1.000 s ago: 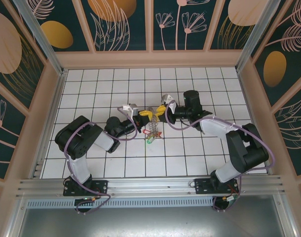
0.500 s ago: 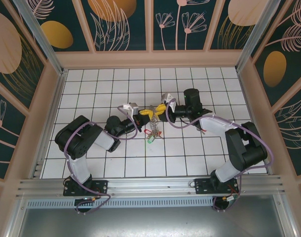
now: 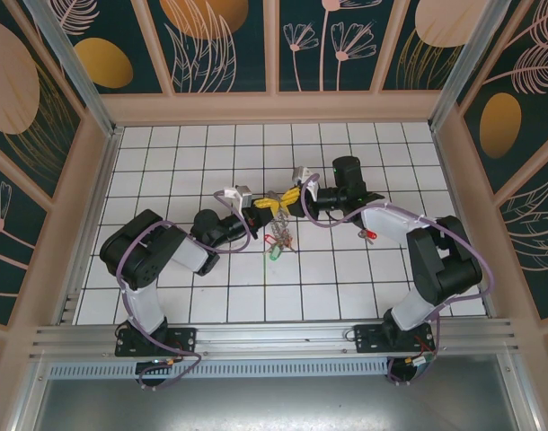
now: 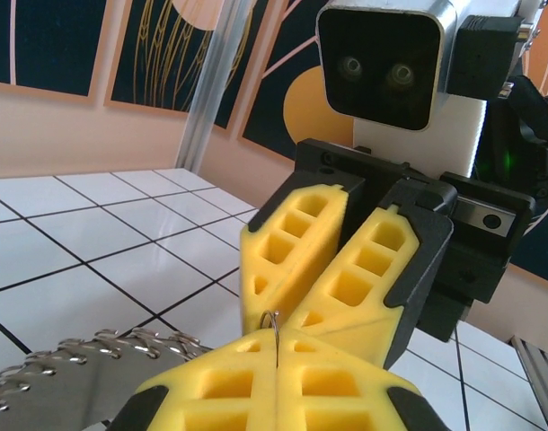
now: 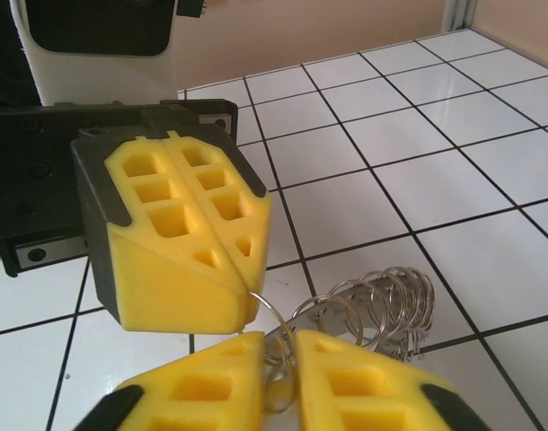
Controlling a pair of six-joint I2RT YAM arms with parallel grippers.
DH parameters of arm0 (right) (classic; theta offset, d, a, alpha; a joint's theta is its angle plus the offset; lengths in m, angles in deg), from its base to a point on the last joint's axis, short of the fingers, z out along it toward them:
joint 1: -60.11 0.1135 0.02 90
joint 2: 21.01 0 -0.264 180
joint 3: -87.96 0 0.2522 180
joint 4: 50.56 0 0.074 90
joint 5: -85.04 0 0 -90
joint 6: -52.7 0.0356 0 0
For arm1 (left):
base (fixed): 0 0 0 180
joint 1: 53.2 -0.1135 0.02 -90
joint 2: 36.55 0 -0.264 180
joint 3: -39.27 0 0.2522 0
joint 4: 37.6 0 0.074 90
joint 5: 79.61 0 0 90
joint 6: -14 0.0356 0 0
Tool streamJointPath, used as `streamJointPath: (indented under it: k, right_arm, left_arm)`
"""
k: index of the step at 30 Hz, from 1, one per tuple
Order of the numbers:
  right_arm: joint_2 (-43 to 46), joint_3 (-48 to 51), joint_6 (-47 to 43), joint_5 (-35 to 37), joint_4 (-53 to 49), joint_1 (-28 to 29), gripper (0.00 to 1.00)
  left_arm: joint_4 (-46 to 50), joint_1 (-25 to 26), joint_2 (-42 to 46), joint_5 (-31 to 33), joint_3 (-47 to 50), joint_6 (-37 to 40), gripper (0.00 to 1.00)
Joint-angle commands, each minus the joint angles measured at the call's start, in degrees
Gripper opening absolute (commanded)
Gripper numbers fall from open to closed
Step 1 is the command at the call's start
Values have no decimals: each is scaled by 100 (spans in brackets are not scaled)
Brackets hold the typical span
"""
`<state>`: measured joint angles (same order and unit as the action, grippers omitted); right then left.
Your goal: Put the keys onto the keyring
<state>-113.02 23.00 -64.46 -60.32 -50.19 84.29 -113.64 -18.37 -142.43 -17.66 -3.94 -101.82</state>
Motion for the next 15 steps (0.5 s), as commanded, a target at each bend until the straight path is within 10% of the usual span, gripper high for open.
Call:
streamJointPath:
  k: [1, 15]
  right_arm:
    - [-89, -181, -125, -265, -78, -40, 14]
    - [130, -551, -506, 113, -995, -10, 0]
  left_arm:
    - [-1514, 11, 88, -99, -125, -81, 0]
    - [-570, 1, 331, -369, -42, 406, 4]
